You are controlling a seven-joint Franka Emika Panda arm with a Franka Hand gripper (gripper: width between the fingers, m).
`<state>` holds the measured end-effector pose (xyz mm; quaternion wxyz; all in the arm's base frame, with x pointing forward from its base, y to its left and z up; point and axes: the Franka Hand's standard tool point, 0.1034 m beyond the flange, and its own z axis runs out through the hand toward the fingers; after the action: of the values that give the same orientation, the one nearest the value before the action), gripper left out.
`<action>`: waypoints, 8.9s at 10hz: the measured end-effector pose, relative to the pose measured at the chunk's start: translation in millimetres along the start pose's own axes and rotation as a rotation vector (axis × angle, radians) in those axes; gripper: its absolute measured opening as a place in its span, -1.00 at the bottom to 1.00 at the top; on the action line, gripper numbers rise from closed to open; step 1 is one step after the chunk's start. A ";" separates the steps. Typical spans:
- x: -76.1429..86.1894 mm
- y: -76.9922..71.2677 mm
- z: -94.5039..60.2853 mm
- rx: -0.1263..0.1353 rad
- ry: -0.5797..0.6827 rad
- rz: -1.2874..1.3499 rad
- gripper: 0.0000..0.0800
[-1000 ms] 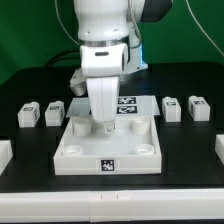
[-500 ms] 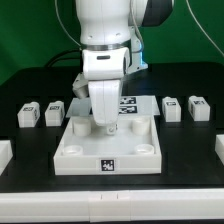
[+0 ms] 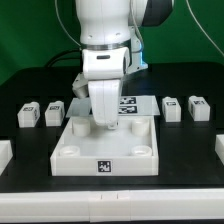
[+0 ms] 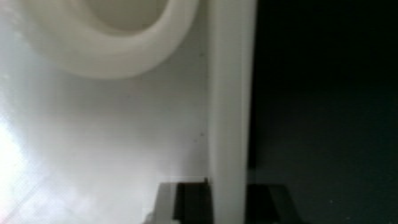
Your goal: Assemble one leg
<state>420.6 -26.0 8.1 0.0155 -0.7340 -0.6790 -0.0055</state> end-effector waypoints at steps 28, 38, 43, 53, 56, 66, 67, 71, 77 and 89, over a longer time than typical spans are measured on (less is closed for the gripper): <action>99.8 75.4 2.4 -0.049 0.034 -0.064 0.09; 111.1 80.0 -58.0 -0.106 0.020 0.093 0.62; 118.7 72.3 -66.9 -0.108 0.048 0.521 0.62; 197.3 3.6 -53.2 -0.023 0.075 1.272 0.62; 196.8 1.6 -49.8 -0.016 0.108 1.345 0.62; 179.0 -31.2 -36.7 0.521 -0.638 1.390 0.62; 180.6 -27.6 -34.3 0.516 -0.631 1.410 0.62; 175.3 -35.9 -31.7 0.582 -0.736 1.445 0.62; 173.4 -35.6 -30.5 0.582 -0.739 1.455 0.62; 204.0 -72.9 -1.5 0.584 -0.789 1.445 0.62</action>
Offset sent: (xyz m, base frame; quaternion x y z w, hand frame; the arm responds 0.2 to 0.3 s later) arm 0.0000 0.0000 0.0000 0.0000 0.0000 0.0000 1.0000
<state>363.9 182.9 16.7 -0.0336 -0.8998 0.0226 0.4345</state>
